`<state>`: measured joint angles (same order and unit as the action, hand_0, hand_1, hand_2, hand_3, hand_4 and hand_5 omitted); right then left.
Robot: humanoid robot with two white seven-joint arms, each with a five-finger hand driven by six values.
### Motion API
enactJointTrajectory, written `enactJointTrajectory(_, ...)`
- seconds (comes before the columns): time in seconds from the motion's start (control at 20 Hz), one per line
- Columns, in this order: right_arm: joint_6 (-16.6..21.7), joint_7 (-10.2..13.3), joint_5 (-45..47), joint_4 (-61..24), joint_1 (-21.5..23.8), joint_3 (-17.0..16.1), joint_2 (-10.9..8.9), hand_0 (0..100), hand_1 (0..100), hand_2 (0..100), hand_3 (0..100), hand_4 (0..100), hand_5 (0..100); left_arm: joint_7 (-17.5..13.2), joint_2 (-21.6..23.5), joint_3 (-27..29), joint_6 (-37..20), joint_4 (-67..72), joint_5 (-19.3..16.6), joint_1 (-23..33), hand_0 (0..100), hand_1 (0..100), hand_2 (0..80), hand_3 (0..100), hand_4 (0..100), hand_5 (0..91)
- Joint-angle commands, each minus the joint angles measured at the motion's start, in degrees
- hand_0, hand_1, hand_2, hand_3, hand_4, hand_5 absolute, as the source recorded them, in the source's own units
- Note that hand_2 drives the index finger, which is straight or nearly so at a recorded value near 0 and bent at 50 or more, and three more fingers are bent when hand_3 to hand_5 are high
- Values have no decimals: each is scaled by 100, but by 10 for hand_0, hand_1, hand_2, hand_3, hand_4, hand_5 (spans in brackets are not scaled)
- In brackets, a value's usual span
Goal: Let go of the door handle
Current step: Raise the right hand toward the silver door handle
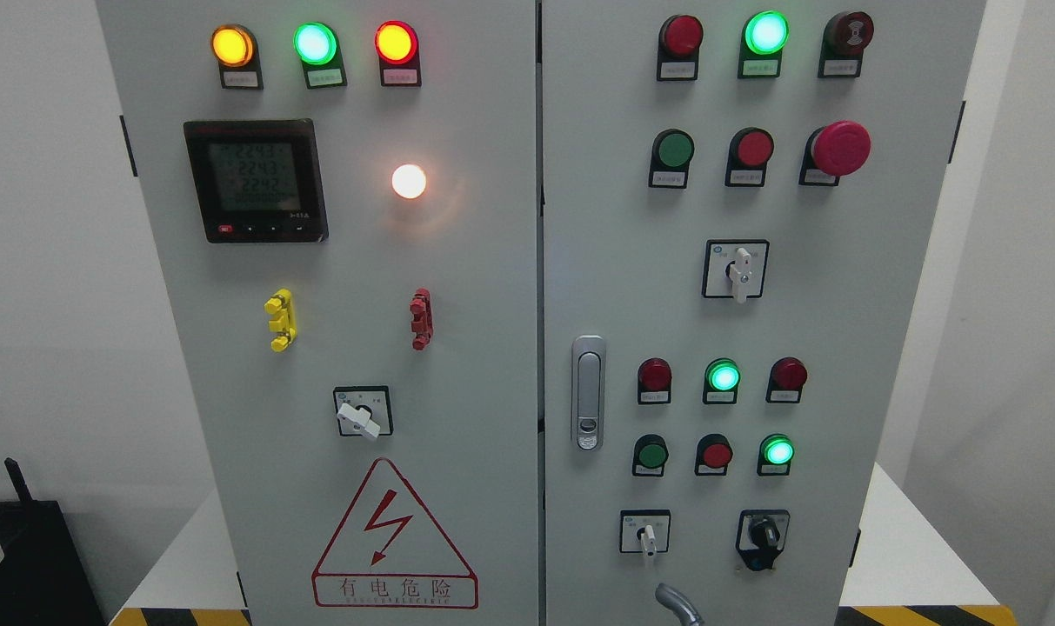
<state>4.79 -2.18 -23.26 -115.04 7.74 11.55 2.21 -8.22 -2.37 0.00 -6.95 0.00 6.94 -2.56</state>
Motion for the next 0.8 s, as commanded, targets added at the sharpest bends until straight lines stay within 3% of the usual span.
enactJointTrajectory(0.0, 284, 78, -1275, 69, -246, -12, 7, 382, 117, 0, 142, 140, 0, 4, 0, 62, -8, 97, 0, 1, 120, 389, 0, 0, 0, 0)
enactJointTrajectory(0.2, 329, 332, -1943, 69, -448, -3, 25, 371, 157, 0, 239, 286, 120, 4, 0, 62, 0, 97, 0, -7, 120, 389, 0, 0, 0, 0)
enactJointTrajectory(0.35, 320, 412, -2479, 113, -580, -3, 34, 379, 188, 0, 433, 374, 264, 4, -9, 62, 0, 97, 0, -7, 120, 389, 0, 0, 0, 0)
enactJointTrajectory(0.55, 312, 464, -3077, 367, -914, 14, 147, 401, 203, 0, 614, 525, 511, 4, -9, 62, 0, 97, 0, -7, 120, 389, 0, 0, 0, 0)
enactJointTrajectory(0.65, 259, 464, -3455, 429, -1037, 14, 209, 395, 216, 0, 728, 662, 689, 4, -9, 62, 0, 97, 0, -7, 120, 389, 0, 0, 0, 0)
enactJointTrajectory(0.75, 93, 464, -3903, 500, -1134, 49, 306, 383, 228, 0, 783, 739, 799, 4, -9, 62, -8, 97, 0, 1, 120, 389, 0, 0, 0, 0)
